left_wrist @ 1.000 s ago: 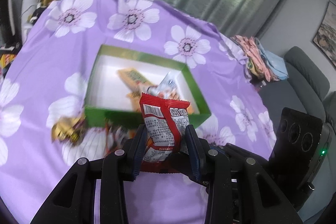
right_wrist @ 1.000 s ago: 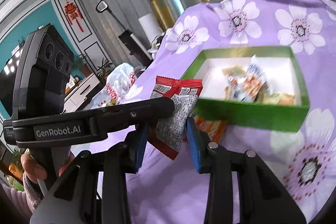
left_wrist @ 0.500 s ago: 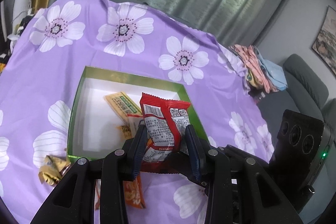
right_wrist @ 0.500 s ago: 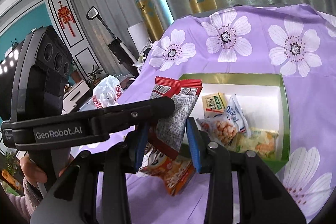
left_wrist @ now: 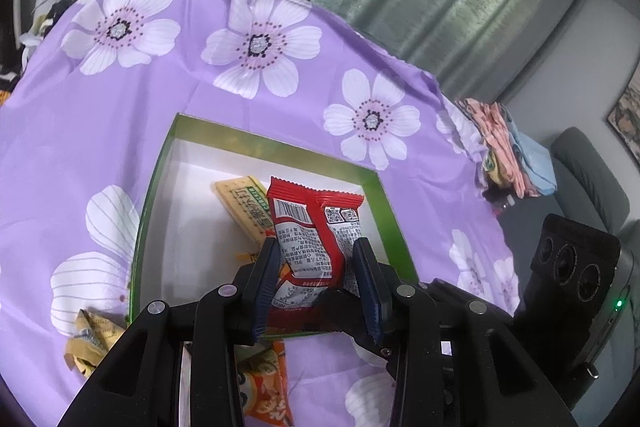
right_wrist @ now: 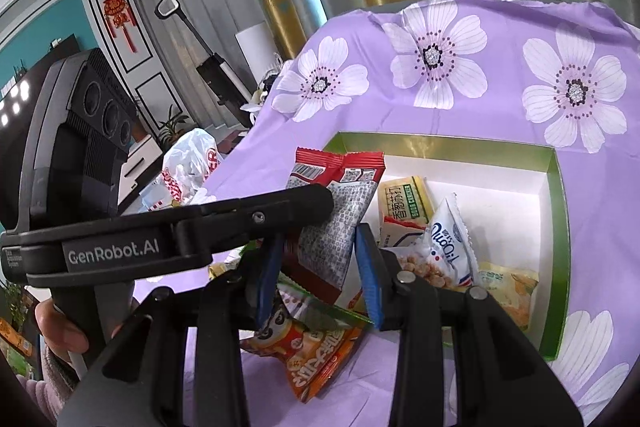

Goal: Organize snacks
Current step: 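Lift the red snack bag and carry it over the green box, then lower the red snack bag into the box and open the right gripper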

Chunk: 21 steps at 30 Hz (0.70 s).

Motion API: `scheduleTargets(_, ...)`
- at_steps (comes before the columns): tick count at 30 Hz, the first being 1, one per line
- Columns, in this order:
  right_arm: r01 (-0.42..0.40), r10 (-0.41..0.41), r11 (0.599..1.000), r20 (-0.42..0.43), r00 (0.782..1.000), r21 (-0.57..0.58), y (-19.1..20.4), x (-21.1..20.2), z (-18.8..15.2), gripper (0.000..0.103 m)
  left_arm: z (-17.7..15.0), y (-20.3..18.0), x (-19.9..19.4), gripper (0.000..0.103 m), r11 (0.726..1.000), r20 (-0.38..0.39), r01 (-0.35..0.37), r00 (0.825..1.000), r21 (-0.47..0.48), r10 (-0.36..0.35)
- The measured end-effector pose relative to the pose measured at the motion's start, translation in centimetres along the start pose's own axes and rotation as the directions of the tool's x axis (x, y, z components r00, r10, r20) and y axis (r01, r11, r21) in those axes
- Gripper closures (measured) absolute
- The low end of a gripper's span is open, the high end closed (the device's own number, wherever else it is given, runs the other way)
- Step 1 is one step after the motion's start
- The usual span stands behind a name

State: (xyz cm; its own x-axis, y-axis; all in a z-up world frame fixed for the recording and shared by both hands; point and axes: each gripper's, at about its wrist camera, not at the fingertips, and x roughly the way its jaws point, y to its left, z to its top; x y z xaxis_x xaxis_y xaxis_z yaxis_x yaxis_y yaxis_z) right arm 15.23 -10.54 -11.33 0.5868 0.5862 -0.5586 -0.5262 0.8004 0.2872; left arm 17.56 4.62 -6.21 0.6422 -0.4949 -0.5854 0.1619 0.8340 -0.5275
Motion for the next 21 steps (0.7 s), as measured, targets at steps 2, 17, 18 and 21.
scheduleTargets(2,0.007,-0.007,1.000,-0.009,1.000,-0.003,-0.1,0.4,0.1,0.065,0.1,0.4,0.3,0.065,1.000,-0.004,0.004,1.000,-0.013,-0.004)
scheduleTargets(17,0.033,-0.033,0.999,-0.050,0.998,-0.011,-0.4,1.6,0.3,0.064,0.0,1.6,1.4,0.065,0.998,-0.021,0.010,1.000,-0.056,-0.012)
scheduleTargets(18,0.034,-0.035,0.999,-0.051,0.998,-0.011,-0.4,1.7,0.3,0.064,0.0,1.6,1.5,0.065,0.998,-0.022,0.011,1.000,-0.057,-0.012)
scheduleTargets(21,0.037,-0.037,0.999,-0.055,0.998,-0.011,-0.4,1.7,0.4,0.064,0.1,1.7,1.5,0.065,0.998,-0.022,0.010,1.000,-0.056,-0.012)
